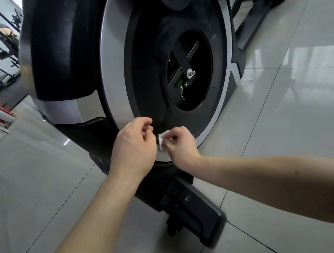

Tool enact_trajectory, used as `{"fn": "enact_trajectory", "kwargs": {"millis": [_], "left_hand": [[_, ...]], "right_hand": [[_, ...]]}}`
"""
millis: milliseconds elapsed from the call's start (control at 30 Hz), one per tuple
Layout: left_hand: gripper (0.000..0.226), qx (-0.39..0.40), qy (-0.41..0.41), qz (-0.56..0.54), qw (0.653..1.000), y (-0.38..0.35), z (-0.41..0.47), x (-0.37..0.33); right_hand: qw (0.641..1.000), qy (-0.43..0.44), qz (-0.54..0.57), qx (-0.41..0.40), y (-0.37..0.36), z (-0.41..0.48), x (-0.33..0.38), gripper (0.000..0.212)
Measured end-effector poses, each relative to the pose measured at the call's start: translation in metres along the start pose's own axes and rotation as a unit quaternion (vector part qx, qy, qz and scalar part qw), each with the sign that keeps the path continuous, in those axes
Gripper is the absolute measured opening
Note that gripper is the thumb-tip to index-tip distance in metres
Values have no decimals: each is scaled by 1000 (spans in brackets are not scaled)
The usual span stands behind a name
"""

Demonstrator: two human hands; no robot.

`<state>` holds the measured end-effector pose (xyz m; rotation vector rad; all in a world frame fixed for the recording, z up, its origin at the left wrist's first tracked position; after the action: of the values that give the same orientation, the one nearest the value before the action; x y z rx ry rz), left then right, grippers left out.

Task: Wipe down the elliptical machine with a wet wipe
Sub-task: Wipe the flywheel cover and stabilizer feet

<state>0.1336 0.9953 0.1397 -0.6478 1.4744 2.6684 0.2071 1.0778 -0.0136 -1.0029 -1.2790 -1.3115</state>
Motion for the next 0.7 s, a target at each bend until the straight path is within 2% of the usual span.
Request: {"fn": "enact_trajectory", "kwargs": {"millis": [100, 200, 267, 367, 400, 500, 567, 633, 700], "left_hand": [[32, -2, 6, -8, 1000, 0, 3, 1], [32, -10, 3, -19, 1000, 2, 3, 3], [29, -8, -1, -17, 1000, 2, 2, 3], [27, -1, -13, -6, 1000, -1, -2, 3], [26, 3, -14, -5, 1000, -3, -2, 3], [26, 20, -12, 11, 1000, -11, -5, 4], [27, 26, -6, 17, 1000, -15, -6, 5], [29, 24, -1, 16, 1000, -17, -6, 5], [31, 22, -1, 15, 1000, -19, -4, 4]], "right_hand": [[997, 25, 72, -23, 4, 8, 31, 3], [987, 89, 130, -31, 7, 7, 46, 10], [986, 115, 115, -25, 4, 2, 30, 18], [996, 69, 51, -11, 3, 2, -14, 38], [999, 49, 23, -7, 3, 6, -28, 39], [998, -14, -54, 2, 9, 24, -66, 23], [995, -57, -79, -6, 13, 31, -83, 21], [994, -76, -71, -17, 11, 28, -80, 20], [998, -54, -30, -11, 4, 12, -54, 20]]}}
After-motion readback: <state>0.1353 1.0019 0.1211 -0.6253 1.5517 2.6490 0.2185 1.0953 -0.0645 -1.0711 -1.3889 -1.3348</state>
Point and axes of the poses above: each hand's wrist, its own z-axis towards the middle knuckle, its own y-axis out of the back of the hand, x = y × z, the point moved 7 cm from there along z, towards the middle knuckle, and after that the axes turned 10 degrees about -x, right-handed, at the moved point
